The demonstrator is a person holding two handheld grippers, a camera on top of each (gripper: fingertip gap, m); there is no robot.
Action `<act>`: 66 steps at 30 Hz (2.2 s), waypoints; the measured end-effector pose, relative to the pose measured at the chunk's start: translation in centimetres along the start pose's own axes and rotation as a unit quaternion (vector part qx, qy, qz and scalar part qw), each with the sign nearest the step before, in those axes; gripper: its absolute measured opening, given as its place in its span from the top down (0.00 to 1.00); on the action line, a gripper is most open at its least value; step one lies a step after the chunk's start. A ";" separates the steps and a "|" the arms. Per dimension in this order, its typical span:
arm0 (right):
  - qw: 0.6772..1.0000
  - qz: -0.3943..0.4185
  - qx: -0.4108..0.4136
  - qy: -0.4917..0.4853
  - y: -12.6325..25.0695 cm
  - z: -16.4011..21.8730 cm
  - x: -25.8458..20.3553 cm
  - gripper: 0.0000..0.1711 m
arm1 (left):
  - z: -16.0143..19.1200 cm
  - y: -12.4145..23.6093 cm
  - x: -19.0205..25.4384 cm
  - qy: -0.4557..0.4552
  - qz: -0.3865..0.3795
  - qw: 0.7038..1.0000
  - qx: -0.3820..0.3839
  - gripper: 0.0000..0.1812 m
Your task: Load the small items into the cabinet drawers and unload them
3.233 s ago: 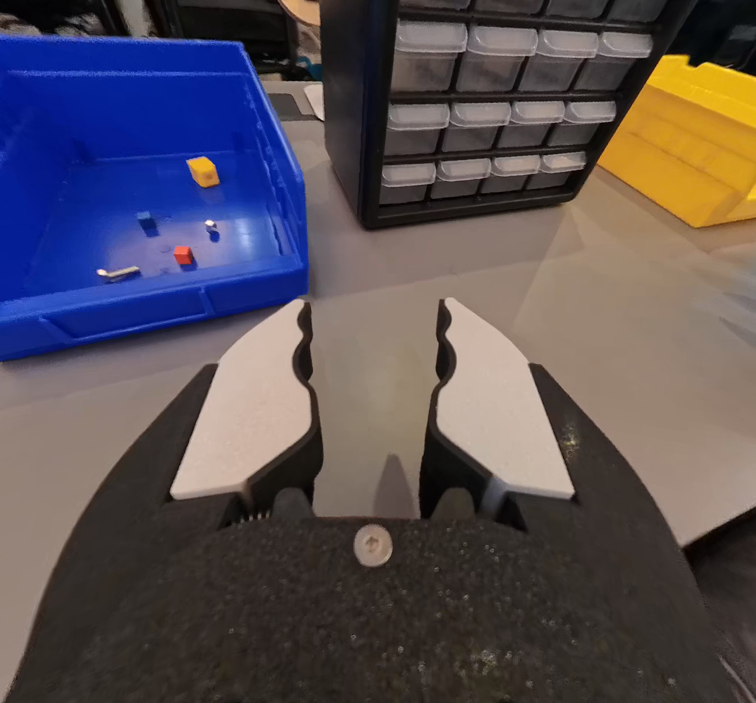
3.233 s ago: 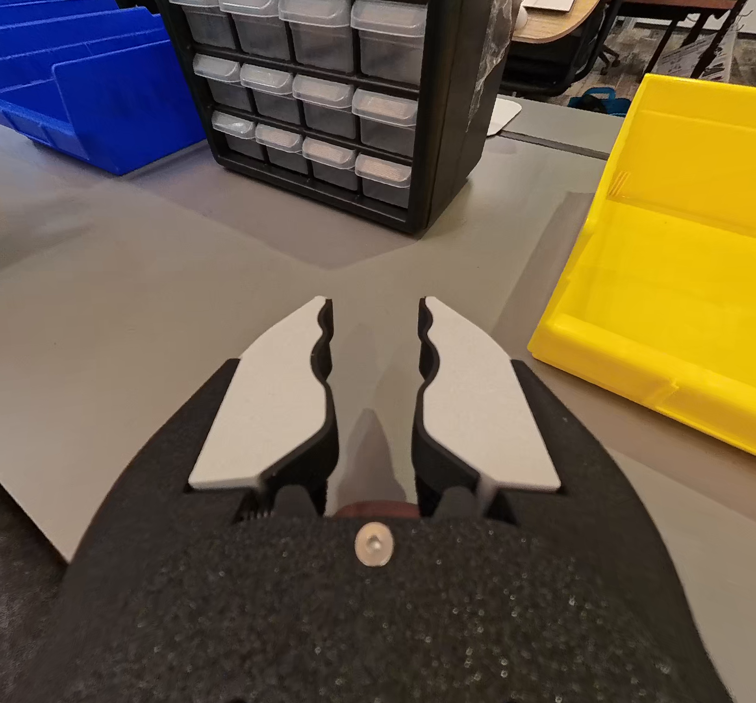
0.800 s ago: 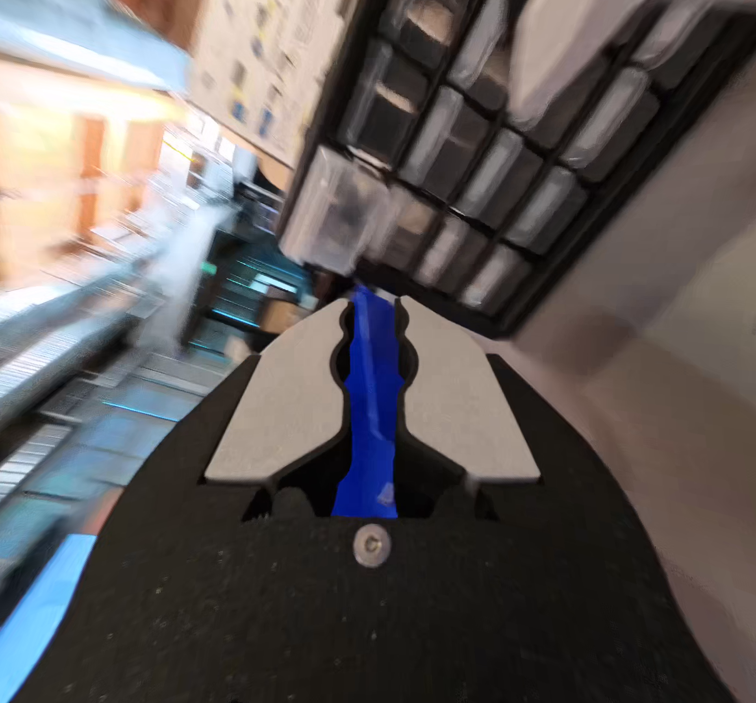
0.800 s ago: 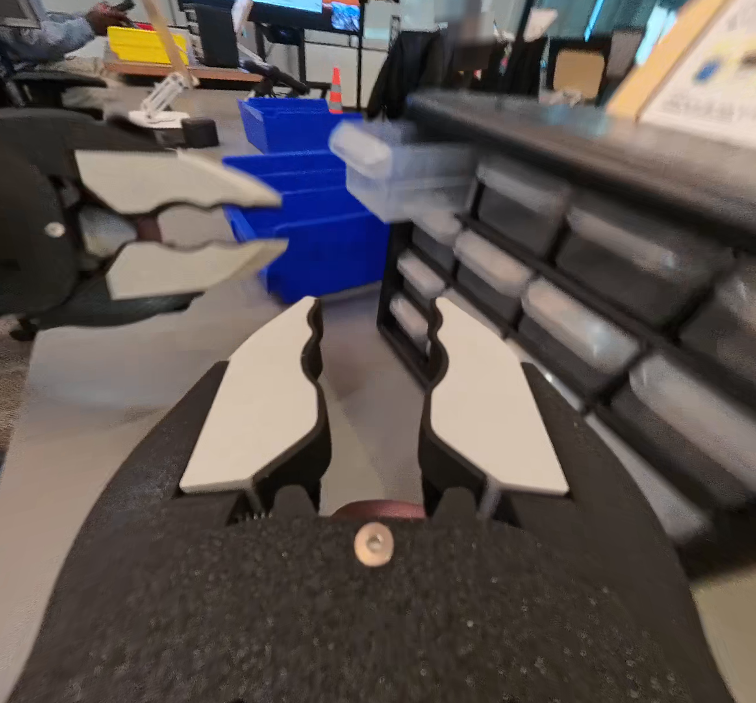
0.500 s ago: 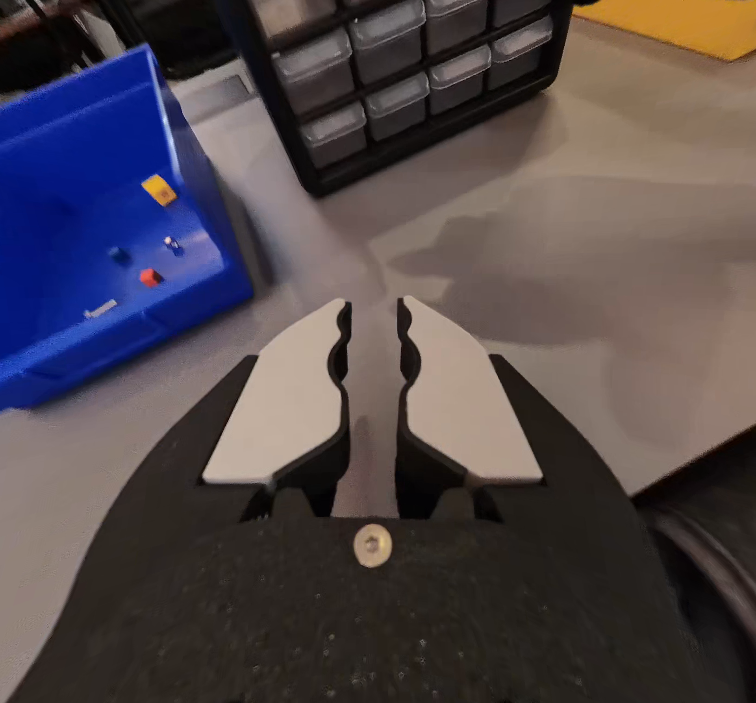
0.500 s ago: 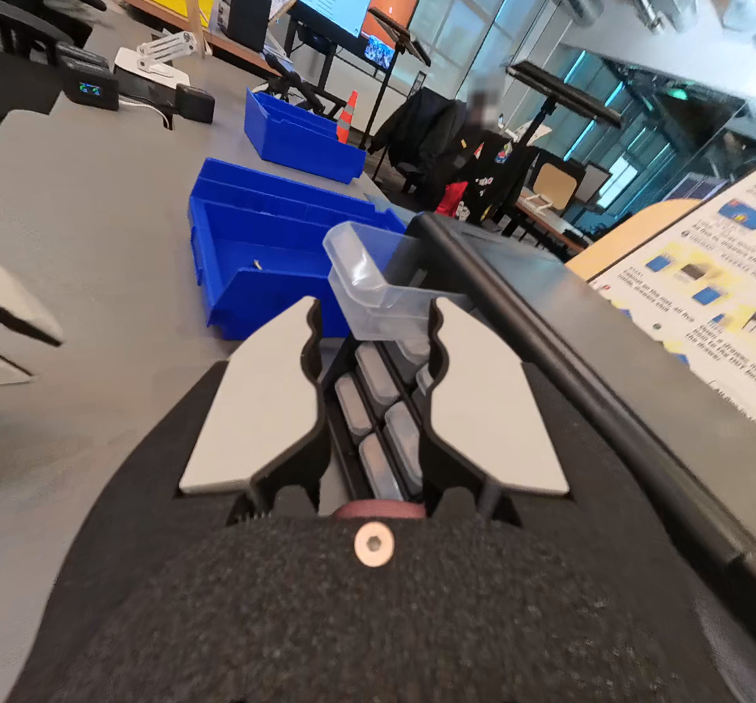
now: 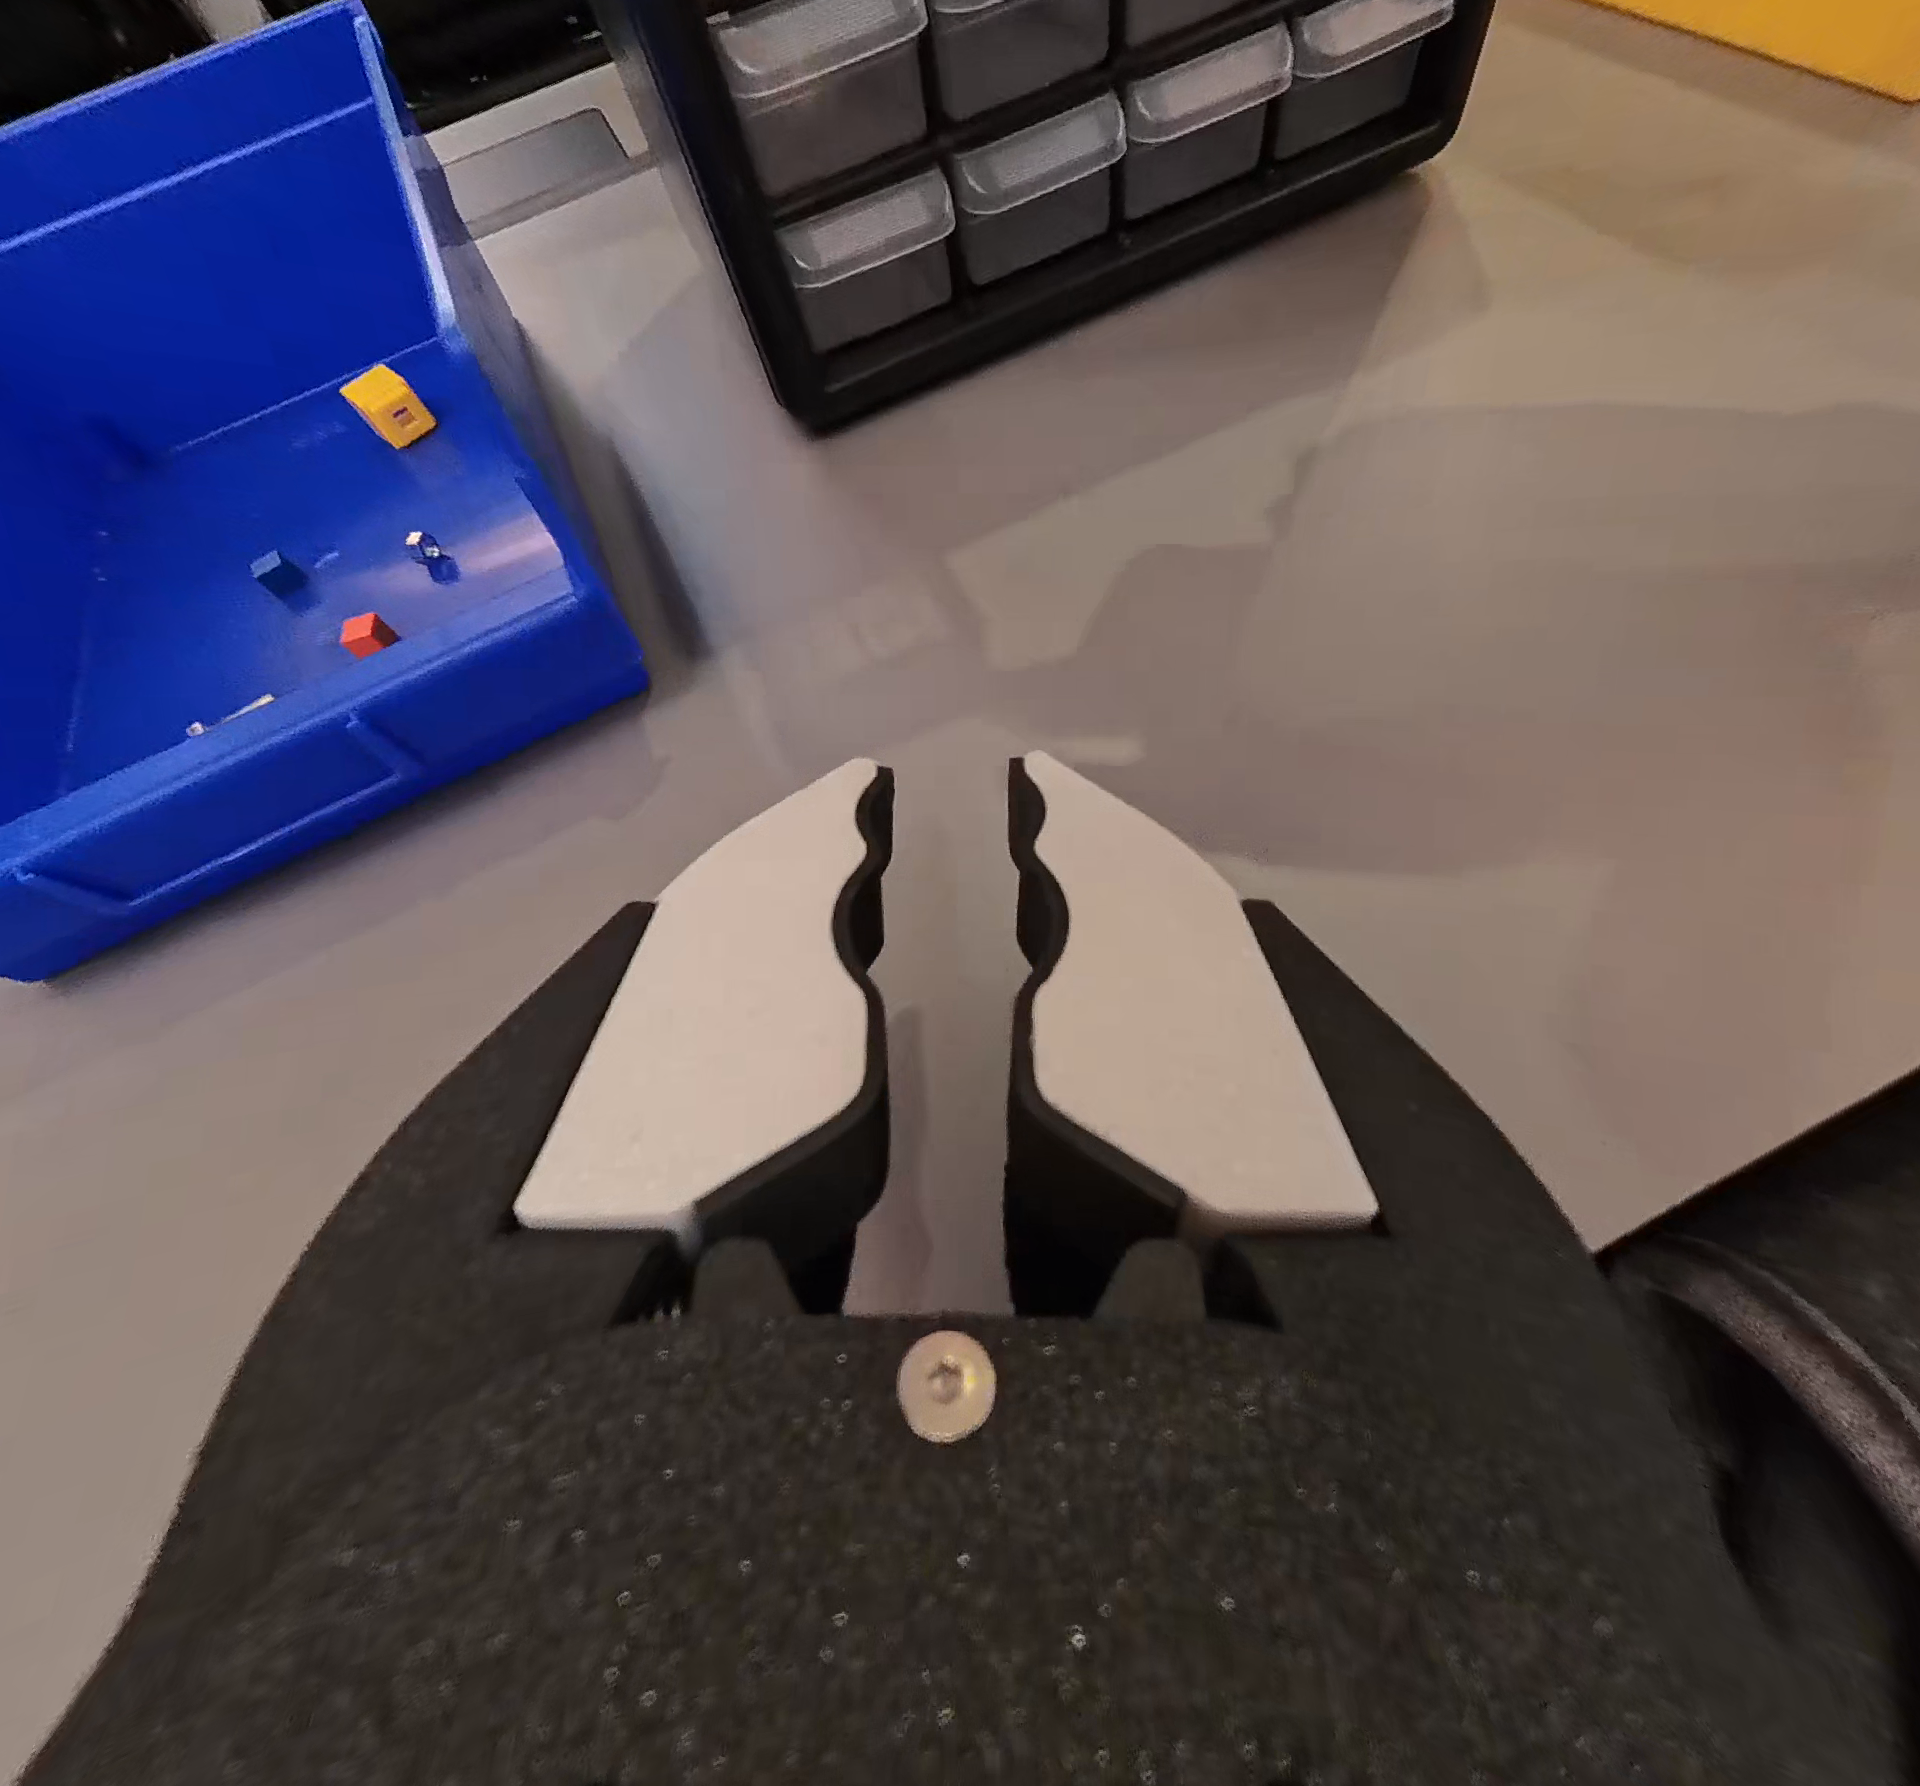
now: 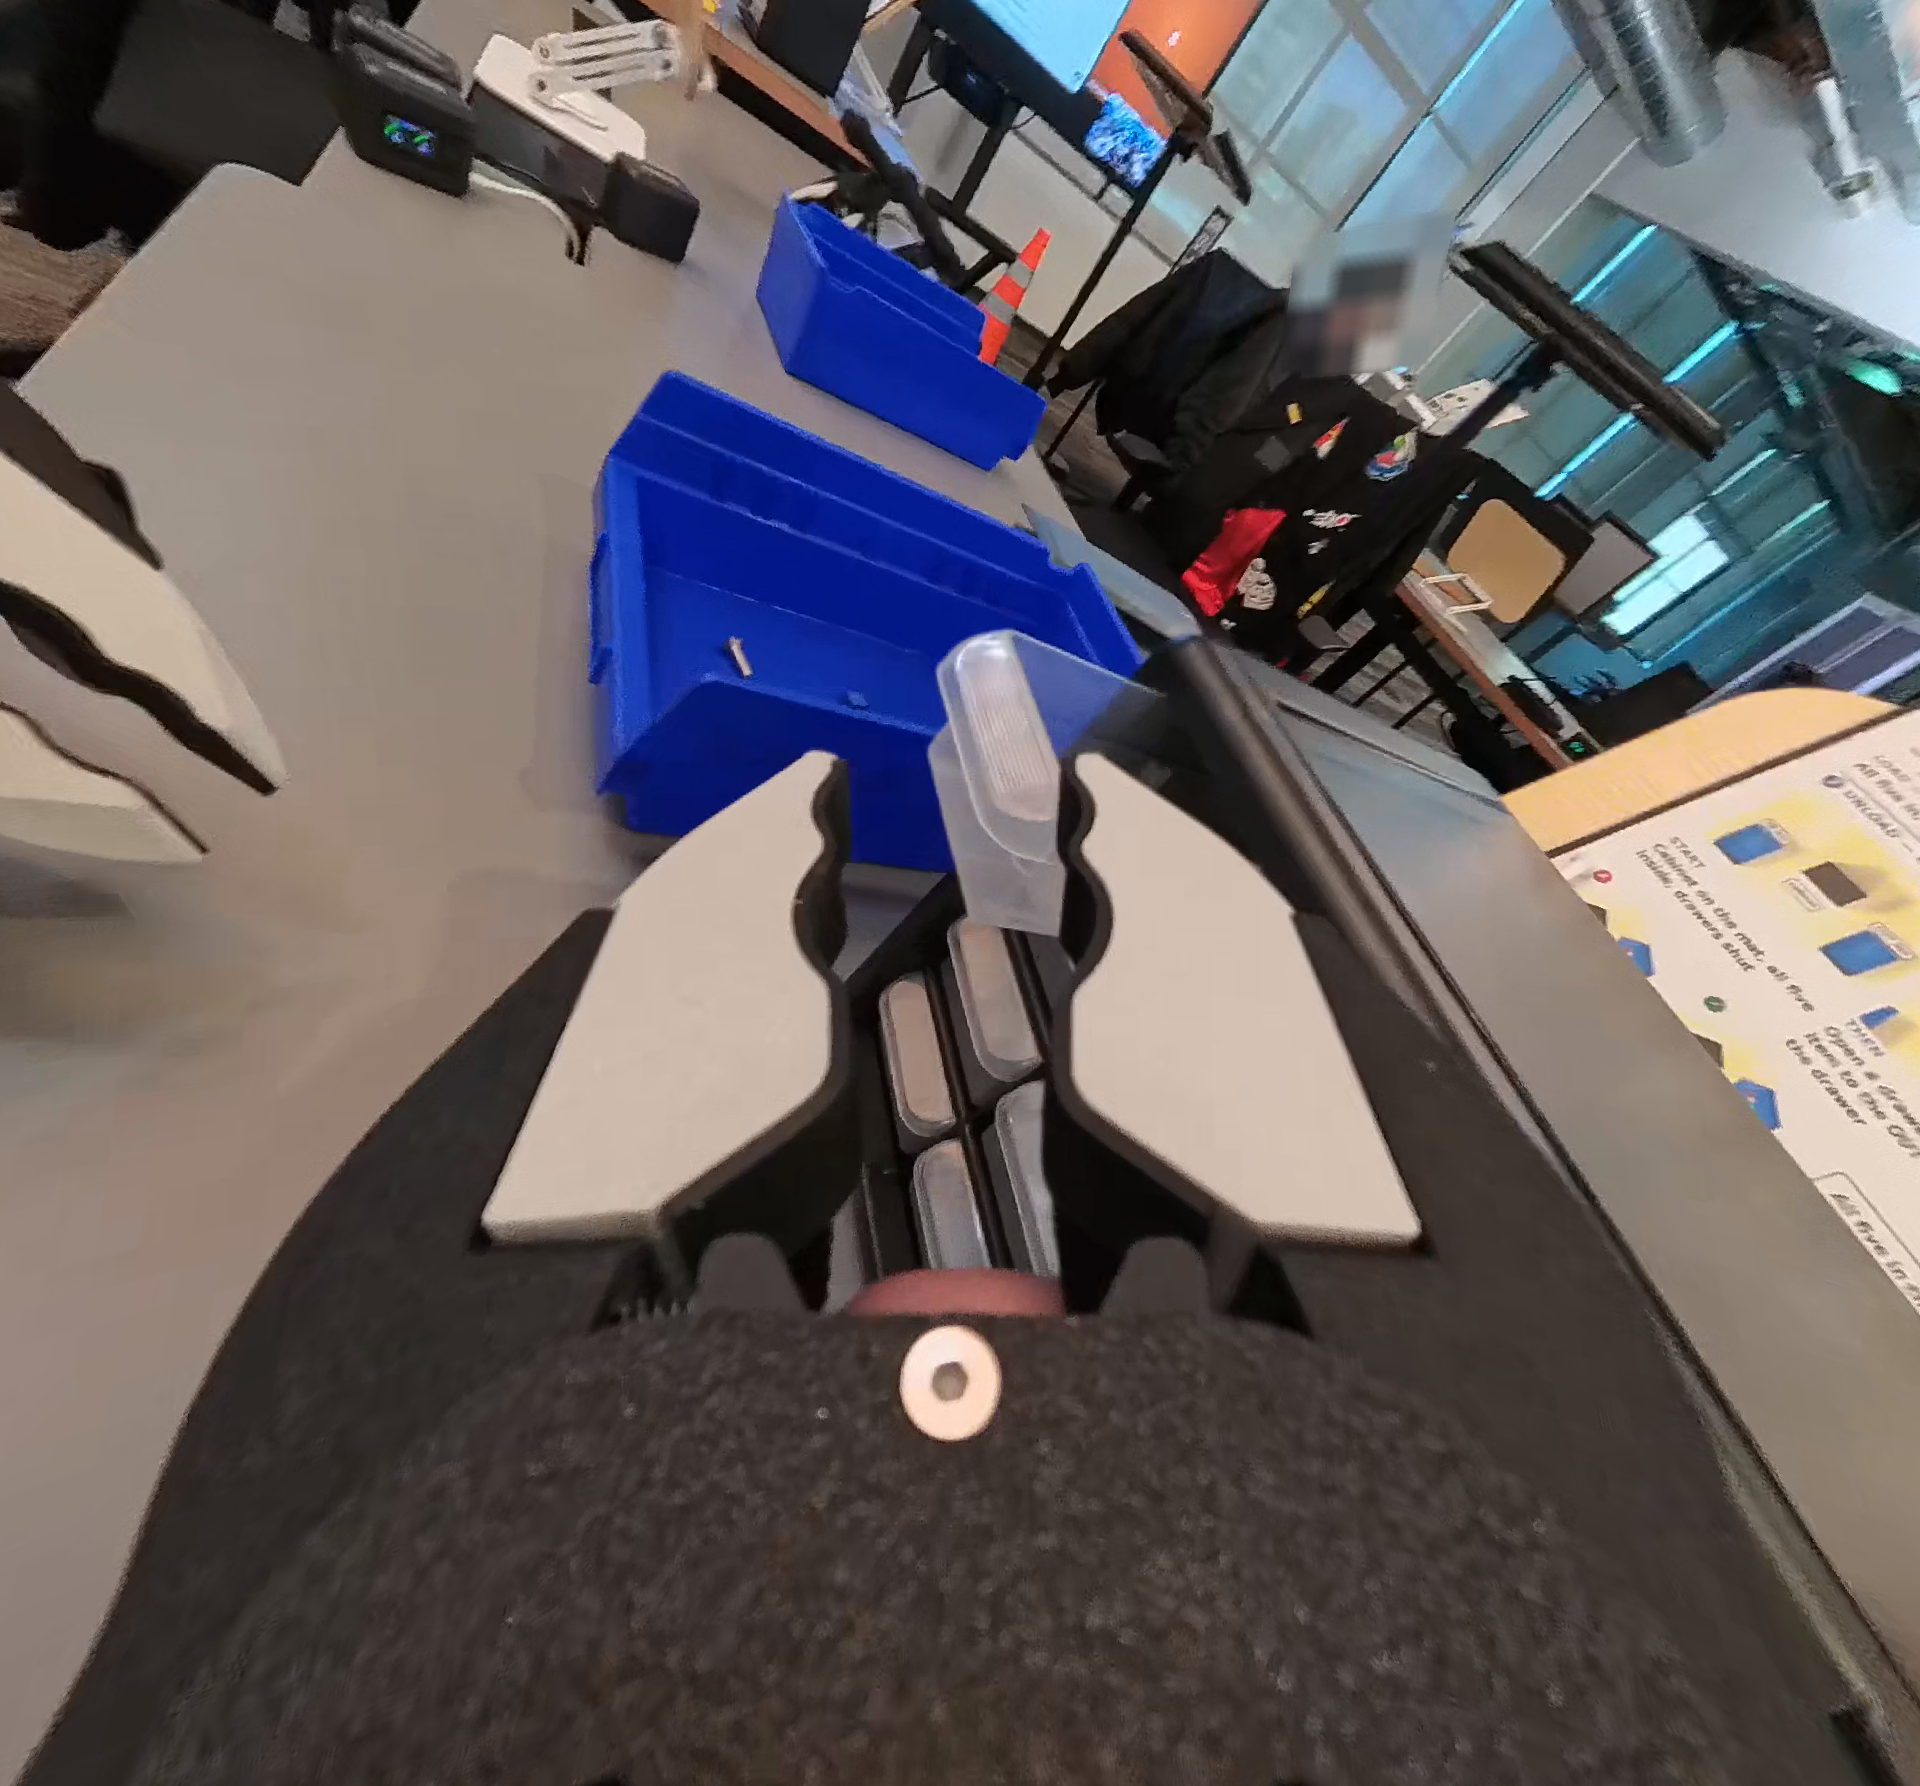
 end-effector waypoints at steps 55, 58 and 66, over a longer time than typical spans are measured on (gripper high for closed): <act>0.998 0.005 0.038 0.053 0.9 -0.2 -0.9 0.75 | 0.6 -0.2 -1.9 0.062 0.017 0.998 -0.007 0.89; 0.998 0.002 0.056 -0.030 2.1 -0.1 -0.8 0.77 | 0.4 -0.1 -1.7 0.057 0.018 0.998 -0.005 0.89; 0.976 0.109 0.032 -0.186 0.8 3.6 -0.5 0.69 | -0.1 0.3 -1.7 0.062 0.029 0.998 0.007 0.89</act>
Point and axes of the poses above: each gripper's, where its closed fingertips meet, y back along the fingers, z out of its underside, x = y × z across the jaws, the point moved 4 cm from there along y, back along the fingers, and after that the axes turned 3 degrees about x, right-handed, at the moved point
